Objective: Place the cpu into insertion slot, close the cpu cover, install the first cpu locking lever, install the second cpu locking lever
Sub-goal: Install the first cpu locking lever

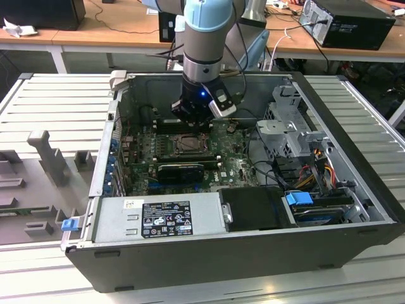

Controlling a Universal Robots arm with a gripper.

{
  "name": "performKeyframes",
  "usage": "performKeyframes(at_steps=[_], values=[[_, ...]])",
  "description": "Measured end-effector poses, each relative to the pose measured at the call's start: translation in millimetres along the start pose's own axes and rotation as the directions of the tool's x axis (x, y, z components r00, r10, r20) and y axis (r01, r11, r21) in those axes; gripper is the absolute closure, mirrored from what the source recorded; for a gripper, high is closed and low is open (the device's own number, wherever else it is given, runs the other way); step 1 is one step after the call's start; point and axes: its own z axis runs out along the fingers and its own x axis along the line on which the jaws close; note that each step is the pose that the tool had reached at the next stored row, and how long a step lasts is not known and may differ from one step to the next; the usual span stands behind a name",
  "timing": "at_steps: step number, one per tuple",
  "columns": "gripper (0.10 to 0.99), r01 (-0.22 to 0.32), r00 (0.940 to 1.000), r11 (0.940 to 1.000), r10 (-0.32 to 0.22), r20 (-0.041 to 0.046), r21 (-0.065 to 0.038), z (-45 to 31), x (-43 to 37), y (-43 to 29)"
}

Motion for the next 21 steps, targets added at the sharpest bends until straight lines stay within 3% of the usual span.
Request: performKeyframes(at_steps=[10, 15, 21], values=[[0.980, 0.000, 1.0000, 1.0000, 0.000, 0.0008, 0.002, 0.9, -0.5, 0.2], [0.980, 0.000, 1.0000, 0.9999, 0.000, -0.0004, 0.010, 0.4, -0.4, -0.2], [0.980, 0.000, 1.0000, 0.9999, 0.000, -0.0002, 0.013, -2.3, -0.4, 0.3]])
